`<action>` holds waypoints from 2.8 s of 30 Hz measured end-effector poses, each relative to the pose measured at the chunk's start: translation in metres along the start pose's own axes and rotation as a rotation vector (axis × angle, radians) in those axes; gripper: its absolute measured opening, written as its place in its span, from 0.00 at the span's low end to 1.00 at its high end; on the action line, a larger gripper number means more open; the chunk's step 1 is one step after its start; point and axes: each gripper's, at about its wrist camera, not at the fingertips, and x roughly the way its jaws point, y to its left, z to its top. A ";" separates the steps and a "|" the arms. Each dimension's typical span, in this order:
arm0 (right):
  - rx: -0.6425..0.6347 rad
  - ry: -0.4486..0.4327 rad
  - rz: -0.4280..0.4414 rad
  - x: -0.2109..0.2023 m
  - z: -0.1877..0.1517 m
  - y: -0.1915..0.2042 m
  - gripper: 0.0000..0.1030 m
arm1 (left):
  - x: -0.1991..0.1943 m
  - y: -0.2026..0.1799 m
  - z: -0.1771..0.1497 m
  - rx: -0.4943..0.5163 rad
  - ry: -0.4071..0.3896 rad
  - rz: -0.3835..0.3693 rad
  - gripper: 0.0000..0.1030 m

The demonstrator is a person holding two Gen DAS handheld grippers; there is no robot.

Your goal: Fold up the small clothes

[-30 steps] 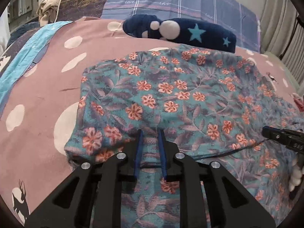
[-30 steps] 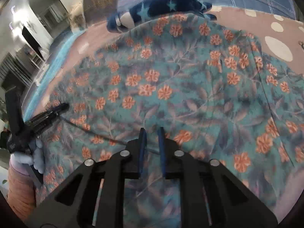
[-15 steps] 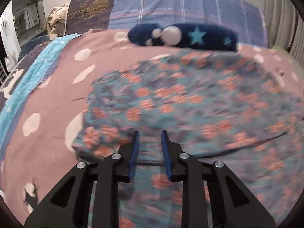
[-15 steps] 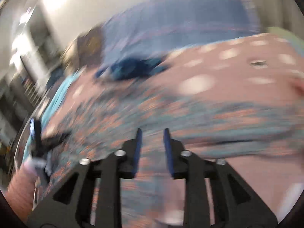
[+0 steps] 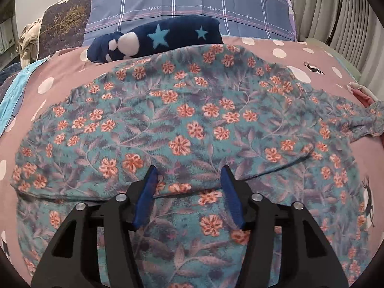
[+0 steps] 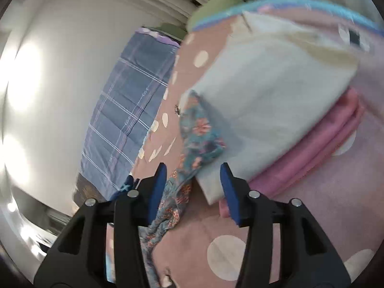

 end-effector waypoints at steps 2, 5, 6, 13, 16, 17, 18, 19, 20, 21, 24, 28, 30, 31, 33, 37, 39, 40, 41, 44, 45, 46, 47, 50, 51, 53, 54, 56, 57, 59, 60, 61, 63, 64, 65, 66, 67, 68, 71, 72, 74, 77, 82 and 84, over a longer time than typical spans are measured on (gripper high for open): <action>0.029 0.001 0.007 0.008 0.002 -0.005 0.47 | -0.001 0.002 0.000 -0.008 0.001 -0.008 0.55; 0.014 -0.032 -0.009 0.021 0.005 -0.001 0.47 | -0.001 0.005 -0.001 -0.022 -0.002 -0.023 0.55; 0.011 -0.037 -0.022 0.022 0.007 0.000 0.46 | -0.001 0.005 -0.001 -0.023 -0.003 -0.024 0.55; -0.208 -0.151 -0.035 0.007 -0.006 0.068 0.09 | -0.001 0.007 -0.002 -0.034 -0.009 -0.041 0.55; -0.321 -0.108 0.031 0.023 -0.025 0.112 0.09 | -0.001 0.009 -0.002 -0.043 -0.013 -0.055 0.56; -0.341 -0.085 0.058 0.028 -0.032 0.123 0.09 | -0.002 0.010 -0.002 -0.048 -0.015 -0.061 0.56; -0.381 -0.043 0.097 0.042 -0.047 0.141 0.09 | -0.002 0.011 -0.002 -0.052 -0.016 -0.066 0.56; -0.412 -0.012 0.123 0.050 -0.060 0.154 0.09 | -0.002 0.012 -0.002 -0.059 -0.019 -0.075 0.56; -0.447 0.025 0.152 0.061 -0.078 0.167 0.09 | -0.002 0.014 -0.003 -0.067 -0.021 -0.083 0.56; -0.480 0.083 0.195 0.076 -0.101 0.184 0.09 | -0.002 0.015 -0.003 -0.073 -0.022 -0.092 0.56; -0.548 0.259 0.314 0.118 -0.171 0.221 0.09 | -0.003 0.019 -0.003 -0.093 -0.026 -0.116 0.56; -0.659 0.436 0.364 0.153 -0.254 0.245 0.09 | -0.006 0.029 -0.003 -0.141 -0.035 -0.174 0.56; -0.720 0.515 0.342 0.167 -0.290 0.244 0.09 | -0.009 0.038 -0.003 -0.184 -0.040 -0.225 0.56; -0.754 0.553 0.323 0.174 -0.305 0.242 0.13 | -0.011 0.044 -0.004 -0.214 -0.041 -0.262 0.56; -0.820 0.605 0.270 0.182 -0.324 0.230 0.20 | -0.014 0.050 -0.004 -0.253 -0.045 -0.317 0.56; -0.896 0.639 0.213 0.177 -0.332 0.210 0.22 | -0.023 0.050 0.000 -0.306 -0.045 -0.466 0.56; -0.947 0.635 0.191 0.171 -0.331 0.204 0.24 | -0.025 0.041 0.004 -0.293 -0.032 -0.494 0.57; -0.973 0.625 0.177 0.167 -0.331 0.202 0.24 | -0.025 0.034 0.007 -0.274 -0.023 -0.501 0.57; -1.001 0.614 0.163 0.164 -0.330 0.199 0.24 | -0.023 0.026 0.009 -0.255 -0.014 -0.505 0.57; -1.059 0.583 0.134 0.150 -0.331 0.196 0.27 | -0.013 0.008 0.014 -0.215 0.031 -0.494 0.57; -1.066 0.577 0.131 0.152 -0.331 0.195 0.28 | -0.005 0.000 0.015 -0.209 0.060 -0.484 0.57; -1.072 0.572 0.129 0.148 -0.330 0.192 0.30 | 0.001 -0.005 0.016 -0.205 0.076 -0.477 0.56; -1.079 0.565 0.126 0.143 -0.329 0.188 0.32 | 0.008 -0.011 0.018 -0.198 0.085 -0.465 0.51; -1.060 0.552 0.122 0.134 -0.320 0.179 0.35 | 0.021 -0.025 0.023 -0.170 0.116 -0.511 0.02; -1.049 0.548 0.121 0.132 -0.317 0.176 0.35 | 0.022 -0.029 0.025 -0.167 0.120 -0.520 0.02; -1.029 0.537 0.113 0.129 -0.308 0.171 0.36 | 0.010 -0.040 0.036 -0.113 0.064 -0.504 0.02; -1.015 0.526 0.099 0.127 -0.302 0.166 0.36 | 0.003 -0.042 0.041 -0.096 0.037 -0.499 0.02; -0.996 0.518 0.085 0.127 -0.294 0.161 0.36 | -0.024 -0.042 0.061 -0.073 -0.047 -0.490 0.02; -0.982 0.514 0.078 0.127 -0.289 0.158 0.36 | -0.042 -0.036 0.072 -0.068 -0.103 -0.485 0.02; -0.964 0.502 0.068 0.126 -0.281 0.153 0.36 | -0.069 -0.022 0.089 -0.062 -0.181 -0.461 0.02; -0.959 0.496 0.067 0.125 -0.279 0.152 0.36 | -0.087 -0.010 0.097 -0.053 -0.227 -0.429 0.02; -0.955 0.492 0.068 0.125 -0.277 0.151 0.36 | -0.095 -0.002 0.100 -0.047 -0.245 -0.409 0.02; -0.952 0.483 0.068 0.125 -0.275 0.150 0.37 | -0.111 0.022 0.104 -0.045 -0.279 -0.342 0.02; -0.952 0.481 0.066 0.127 -0.276 0.151 0.37 | -0.115 0.035 0.104 -0.057 -0.281 -0.314 0.02; -0.952 0.482 0.064 0.128 -0.276 0.151 0.37 | -0.118 0.047 0.103 -0.070 -0.280 -0.291 0.02; -0.950 0.484 0.059 0.131 -0.277 0.151 0.38 | -0.120 0.056 0.101 -0.079 -0.279 -0.269 0.02; -0.948 0.487 0.055 0.134 -0.279 0.151 0.39 | -0.120 0.067 0.098 -0.087 -0.275 -0.242 0.02; -0.948 0.490 0.050 0.137 -0.281 0.152 0.39 | -0.121 0.076 0.094 -0.096 -0.272 -0.223 0.02; -0.959 0.492 0.039 0.142 -0.288 0.156 0.39 | -0.121 0.099 0.086 -0.125 -0.261 -0.183 0.02; -0.968 0.491 0.038 0.143 -0.290 0.158 0.40 | -0.121 0.104 0.085 -0.133 -0.259 -0.174 0.02; -0.982 0.491 0.034 0.144 -0.291 0.159 0.42 | -0.122 0.118 0.083 -0.152 -0.254 -0.159 0.02; -0.991 0.486 0.028 0.144 -0.290 0.160 0.42 | -0.125 0.130 0.077 -0.166 -0.260 -0.146 0.02; -1.020 0.442 -0.043 0.148 -0.285 0.161 0.42 | -0.127 0.146 0.067 -0.205 -0.268 -0.163 0.02; -1.046 0.428 -0.079 0.155 -0.289 0.165 0.42 | -0.128 0.149 0.065 -0.221 -0.271 -0.185 0.02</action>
